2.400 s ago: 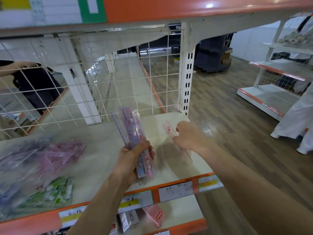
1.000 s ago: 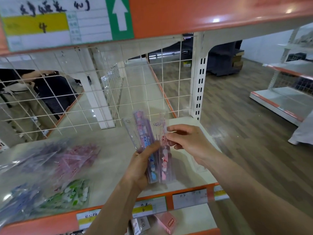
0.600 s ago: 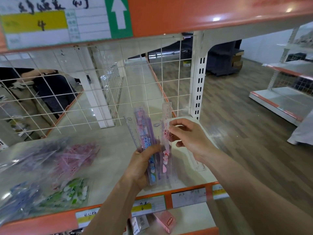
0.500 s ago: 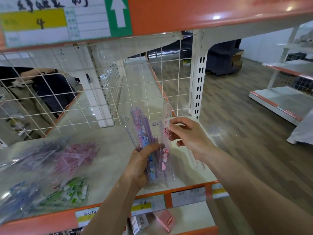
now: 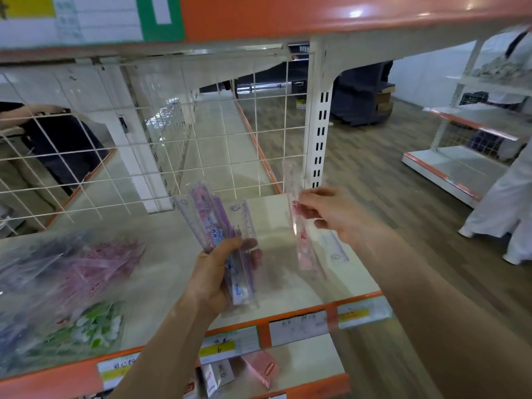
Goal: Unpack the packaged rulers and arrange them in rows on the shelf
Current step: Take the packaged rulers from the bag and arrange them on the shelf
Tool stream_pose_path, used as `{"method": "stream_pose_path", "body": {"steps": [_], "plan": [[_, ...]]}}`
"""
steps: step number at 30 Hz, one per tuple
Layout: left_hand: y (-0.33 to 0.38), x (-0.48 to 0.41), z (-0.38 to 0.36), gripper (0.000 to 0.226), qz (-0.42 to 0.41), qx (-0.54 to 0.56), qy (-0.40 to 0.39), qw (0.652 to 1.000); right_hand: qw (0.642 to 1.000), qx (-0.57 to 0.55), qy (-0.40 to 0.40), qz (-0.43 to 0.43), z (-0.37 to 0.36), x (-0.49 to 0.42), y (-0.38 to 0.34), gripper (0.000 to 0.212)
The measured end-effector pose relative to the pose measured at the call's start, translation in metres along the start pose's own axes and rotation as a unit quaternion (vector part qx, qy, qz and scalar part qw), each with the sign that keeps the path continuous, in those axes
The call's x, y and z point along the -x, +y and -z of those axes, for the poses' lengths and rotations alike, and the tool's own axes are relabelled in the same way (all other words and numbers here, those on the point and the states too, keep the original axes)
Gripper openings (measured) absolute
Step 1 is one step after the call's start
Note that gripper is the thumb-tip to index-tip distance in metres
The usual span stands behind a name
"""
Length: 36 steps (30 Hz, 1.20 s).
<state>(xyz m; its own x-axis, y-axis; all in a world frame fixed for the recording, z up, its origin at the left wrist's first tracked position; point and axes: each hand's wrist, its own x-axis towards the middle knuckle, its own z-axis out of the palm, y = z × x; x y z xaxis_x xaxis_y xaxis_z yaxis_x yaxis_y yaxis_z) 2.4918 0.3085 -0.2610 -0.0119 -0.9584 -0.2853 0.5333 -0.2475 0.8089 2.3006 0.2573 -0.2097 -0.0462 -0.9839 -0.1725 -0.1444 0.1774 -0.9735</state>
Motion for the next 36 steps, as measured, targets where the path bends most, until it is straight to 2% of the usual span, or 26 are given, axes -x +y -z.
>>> {"method": "stream_pose_path", "body": {"steps": [7,15,22,24,27,31,36], "plan": [[-0.002,-0.003,0.001,0.010,-0.005,-0.045,0.005,0.999,0.977,0.214,0.000,-0.003,0.014,-0.013,0.013,0.017],[-0.003,-0.003,0.001,0.010,-0.011,-0.057,0.014,0.998,0.967,0.256,0.012,-0.011,0.003,-0.029,0.028,0.019],[-0.002,-0.001,-0.002,0.008,-0.010,-0.044,0.014,0.999,0.889,0.449,0.050,0.074,-0.001,-0.014,0.028,0.018],[-0.001,-0.001,-0.004,0.005,-0.011,-0.046,0.015,0.999,0.898,0.425,0.031,0.111,-0.010,-0.004,0.023,0.020],[-0.002,-0.002,-0.003,0.012,-0.013,-0.059,0.015,0.998,0.958,0.264,-0.046,0.103,-0.029,0.013,0.011,0.029],[-0.002,-0.001,-0.001,0.007,-0.025,-0.052,0.004,0.998,0.965,0.210,-0.134,0.077,-0.043,0.023,0.010,0.007],[-0.001,-0.001,0.001,0.012,-0.020,-0.030,-0.007,0.999,0.986,0.084,-0.143,0.031,-0.034,0.022,0.010,0.006]]}}
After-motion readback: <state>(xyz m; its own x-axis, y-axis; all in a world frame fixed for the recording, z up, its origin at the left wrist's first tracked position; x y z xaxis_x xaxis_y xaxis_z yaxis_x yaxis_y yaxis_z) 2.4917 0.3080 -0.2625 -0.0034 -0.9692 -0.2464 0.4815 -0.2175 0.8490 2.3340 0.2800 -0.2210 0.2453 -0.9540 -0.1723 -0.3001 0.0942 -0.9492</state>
